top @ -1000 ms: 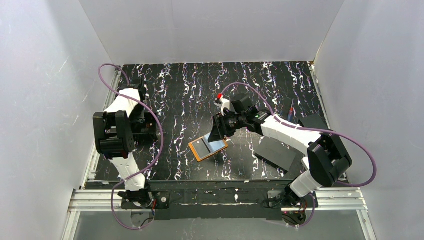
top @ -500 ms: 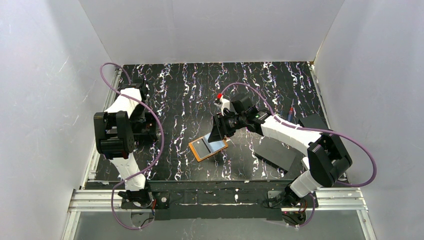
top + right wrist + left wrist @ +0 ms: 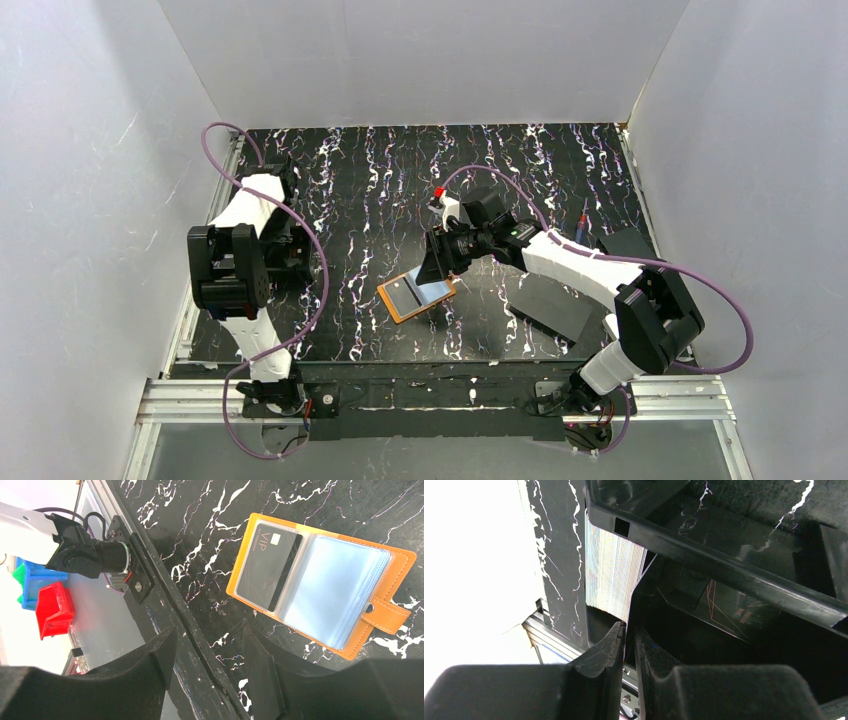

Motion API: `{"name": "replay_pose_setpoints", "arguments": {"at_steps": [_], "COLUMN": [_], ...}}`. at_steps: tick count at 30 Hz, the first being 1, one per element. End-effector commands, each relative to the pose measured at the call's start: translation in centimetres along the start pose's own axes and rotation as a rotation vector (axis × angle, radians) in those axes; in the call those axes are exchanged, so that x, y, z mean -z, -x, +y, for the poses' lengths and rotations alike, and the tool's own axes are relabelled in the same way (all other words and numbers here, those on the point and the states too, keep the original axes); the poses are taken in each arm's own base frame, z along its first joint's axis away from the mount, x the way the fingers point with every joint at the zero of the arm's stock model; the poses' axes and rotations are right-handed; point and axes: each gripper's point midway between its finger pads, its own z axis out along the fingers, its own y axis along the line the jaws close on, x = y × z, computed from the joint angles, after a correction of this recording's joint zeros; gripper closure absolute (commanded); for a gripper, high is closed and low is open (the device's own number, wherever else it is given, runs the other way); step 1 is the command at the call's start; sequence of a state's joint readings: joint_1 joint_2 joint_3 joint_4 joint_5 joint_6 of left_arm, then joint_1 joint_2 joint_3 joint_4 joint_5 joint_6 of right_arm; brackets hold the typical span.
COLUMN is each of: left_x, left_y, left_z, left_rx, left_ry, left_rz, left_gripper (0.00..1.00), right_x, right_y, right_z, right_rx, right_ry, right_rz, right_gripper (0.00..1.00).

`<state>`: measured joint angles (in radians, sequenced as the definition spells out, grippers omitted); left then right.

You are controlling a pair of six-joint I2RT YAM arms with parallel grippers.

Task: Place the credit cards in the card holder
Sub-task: Pick up the credit card from the storage box.

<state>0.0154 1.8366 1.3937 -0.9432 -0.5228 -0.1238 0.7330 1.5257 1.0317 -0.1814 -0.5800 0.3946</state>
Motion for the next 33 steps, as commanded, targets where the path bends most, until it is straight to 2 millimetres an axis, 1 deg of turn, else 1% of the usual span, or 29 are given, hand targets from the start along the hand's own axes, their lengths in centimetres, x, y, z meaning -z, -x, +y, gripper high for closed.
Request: {"name": "replay_pose_setpoints", "arguments": {"at_steps": [1, 5, 11, 17, 20, 24, 26, 28, 29, 30, 31, 32, 33], "left_x": [2.2, 2.5, 3.4, 5.1, 6.4, 8.4, 10.1, 12.5, 13.8, 15.4, 17.2, 19.5, 21.3], "left_y": [0.2, 0.2, 0.3, 0.5, 0.4, 0.3, 0.2, 0.3, 0.4, 0.3, 0.3, 0.2, 0.0], "left_z": [1.8, 1.7, 1.8, 1.6, 1.5, 2.2, 2.7, 2.5, 2.0, 1.4, 0.3, -1.2, -2.8], "left_rx": [0.03, 0.034, 0.042, 0.066, 0.086, 0.108, 0.135, 0.164, 0.181, 0.213, 0.237, 0.253, 0.262], "left_ry": [0.033, 0.016, -0.004, -0.074, -0.119, -0.155, -0.183, -0.27, -0.336, -0.414, -0.523, -0.669, -0.804], "left_rz": [-0.029, -0.025, -0.03, -0.065, -0.083, -0.132, -0.164, -0.229, -0.259, -0.288, -0.315, -0.353, -0.376], "left_gripper": [0.9, 0.92, 0.93, 0.96, 0.98, 1.0, 1.0, 1.0, 1.0, 1.0, 1.0, 1.0, 1.0], "right_x": [0.4, 0.3, 0.2, 0.1, 0.1, 0.0, -0.1, 0.0, 0.1, 0.2, 0.2, 0.3, 0.3], "right_y": [0.7, 0.6, 0.6, 0.5, 0.5, 0.3, 0.2, 0.2, 0.1, 0.1, 0.1, 0.1, 0.1], "right_z": [0.7, 0.6, 0.6, 0.4, 0.2, -0.2, -0.4, -0.8, -1.1, -1.4, -1.8, -2.3, -2.8], "right_rx": [0.017, 0.01, 0.008, -0.006, -0.01, -0.015, -0.014, -0.007, -0.002, 0.003, 0.011, 0.021, 0.029], "right_ry": [0.029, 0.028, 0.025, 0.021, 0.01, -0.007, -0.02, -0.044, -0.059, -0.079, -0.102, -0.126, -0.152], "right_rz": [-0.028, -0.025, -0.024, -0.02, -0.017, -0.009, -0.001, 0.009, 0.014, 0.018, 0.024, 0.024, 0.028], "right_gripper": [0.4, 0.4, 0.4, 0.4, 0.4, 0.4, 0.4, 0.4, 0.39, 0.39, 0.39, 0.38, 0.36]}}
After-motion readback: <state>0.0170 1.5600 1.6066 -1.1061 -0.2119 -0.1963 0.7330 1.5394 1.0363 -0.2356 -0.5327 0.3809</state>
